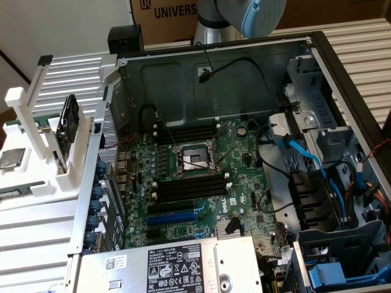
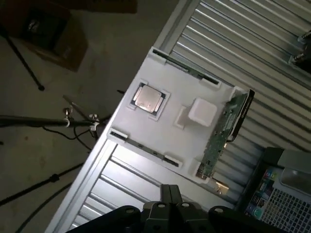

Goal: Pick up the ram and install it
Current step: 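Pick up the ram and move it above insertion slot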

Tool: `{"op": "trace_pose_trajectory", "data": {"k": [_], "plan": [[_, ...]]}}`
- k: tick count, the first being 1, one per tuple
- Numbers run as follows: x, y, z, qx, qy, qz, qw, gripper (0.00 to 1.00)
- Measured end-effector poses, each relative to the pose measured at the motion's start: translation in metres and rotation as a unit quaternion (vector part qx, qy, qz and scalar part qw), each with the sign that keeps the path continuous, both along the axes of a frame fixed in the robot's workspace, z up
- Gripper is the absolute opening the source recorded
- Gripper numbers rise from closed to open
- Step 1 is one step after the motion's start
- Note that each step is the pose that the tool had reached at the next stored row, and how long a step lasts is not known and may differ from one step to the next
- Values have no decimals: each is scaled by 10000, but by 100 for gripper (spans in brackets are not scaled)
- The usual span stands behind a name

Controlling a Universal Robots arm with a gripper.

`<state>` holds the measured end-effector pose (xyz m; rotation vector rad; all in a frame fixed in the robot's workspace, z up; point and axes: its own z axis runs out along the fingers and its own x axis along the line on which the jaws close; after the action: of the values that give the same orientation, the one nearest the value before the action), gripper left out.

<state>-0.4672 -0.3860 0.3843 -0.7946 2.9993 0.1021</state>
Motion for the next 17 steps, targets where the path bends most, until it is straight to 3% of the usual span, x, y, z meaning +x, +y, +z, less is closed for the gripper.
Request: {"op": "trace_pose_trajectory", "data": {"k": [3, 5, 6, 7, 8, 9, 12, 13, 17], "plan": [[0, 0, -9, 0, 8, 273, 9996, 10], [14, 0, -13, 2, 21, 565, 9984, 10], [14, 0, -21, 2, 20, 920, 9958, 10], [14, 0, -25, 2, 20, 1099, 9939, 10], [15, 0, -44, 1, 21, 1455, 9894, 10], [15, 0, -57, 0, 21, 1642, 9864, 10], [15, 0, -81, 0, 21, 1909, 9816, 10], [15, 0, -99, 0, 20, 2091, 9779, 10], [15, 0, -137, -1, 20, 2447, 9696, 10]]}}
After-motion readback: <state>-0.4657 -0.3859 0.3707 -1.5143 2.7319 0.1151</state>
